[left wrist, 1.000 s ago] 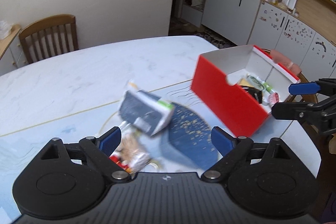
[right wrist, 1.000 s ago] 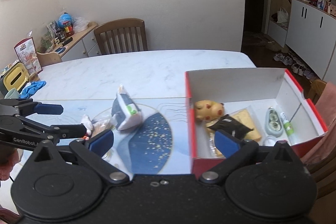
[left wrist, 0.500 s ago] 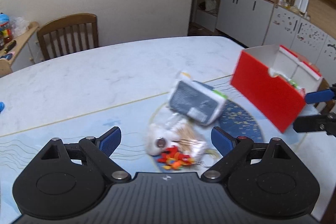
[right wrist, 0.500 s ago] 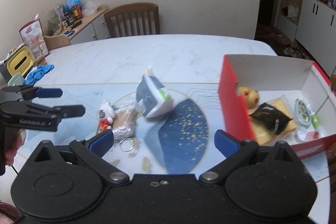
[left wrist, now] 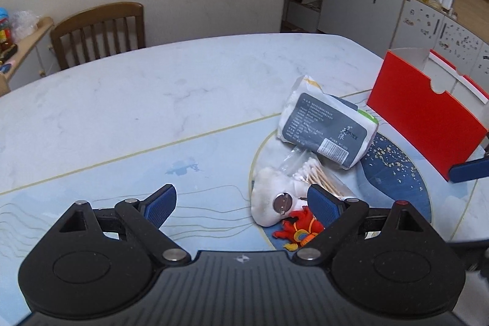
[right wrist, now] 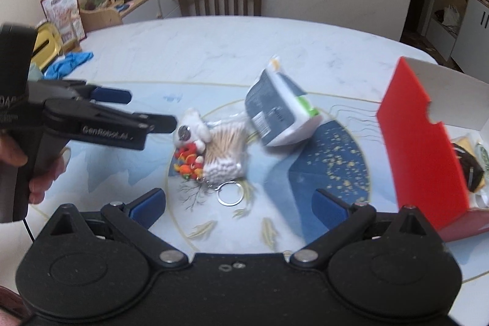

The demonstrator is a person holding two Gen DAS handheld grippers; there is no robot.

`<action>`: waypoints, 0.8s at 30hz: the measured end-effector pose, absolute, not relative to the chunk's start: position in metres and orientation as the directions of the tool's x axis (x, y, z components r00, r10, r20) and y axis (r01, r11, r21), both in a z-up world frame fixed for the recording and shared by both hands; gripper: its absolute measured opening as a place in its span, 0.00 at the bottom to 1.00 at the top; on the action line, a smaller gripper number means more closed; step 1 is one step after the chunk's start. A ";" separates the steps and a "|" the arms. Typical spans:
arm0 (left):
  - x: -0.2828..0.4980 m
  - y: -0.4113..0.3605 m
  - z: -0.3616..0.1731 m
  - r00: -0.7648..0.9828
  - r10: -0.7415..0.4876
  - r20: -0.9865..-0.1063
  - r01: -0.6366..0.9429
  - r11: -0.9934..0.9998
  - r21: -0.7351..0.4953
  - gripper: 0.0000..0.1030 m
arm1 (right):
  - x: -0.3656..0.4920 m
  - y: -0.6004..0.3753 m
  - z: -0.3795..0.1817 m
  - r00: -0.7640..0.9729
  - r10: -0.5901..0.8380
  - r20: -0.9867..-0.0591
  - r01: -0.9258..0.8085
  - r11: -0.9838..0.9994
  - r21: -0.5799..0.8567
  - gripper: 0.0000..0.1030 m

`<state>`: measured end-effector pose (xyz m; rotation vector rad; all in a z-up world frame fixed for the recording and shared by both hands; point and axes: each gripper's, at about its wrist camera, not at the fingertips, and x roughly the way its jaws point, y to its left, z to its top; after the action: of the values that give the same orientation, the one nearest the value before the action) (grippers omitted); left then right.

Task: Organize objects
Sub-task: 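Grasp the white plush toy with the left gripper while the right gripper grasps the tissue packet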

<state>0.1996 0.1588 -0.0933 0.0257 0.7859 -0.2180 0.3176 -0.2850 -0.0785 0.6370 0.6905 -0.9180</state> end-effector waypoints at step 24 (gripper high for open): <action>0.225 0.135 -0.127 0.652 -0.239 -0.719 0.291 0.955 -0.053 0.90 | 0.304 -0.380 -0.094 0.332 -0.548 -0.768 0.920 0.366 0.137 0.95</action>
<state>0.2248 0.1353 -0.1275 0.0687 0.8060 -0.3010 0.3036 -0.3801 -0.0942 0.6347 0.6948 -1.0473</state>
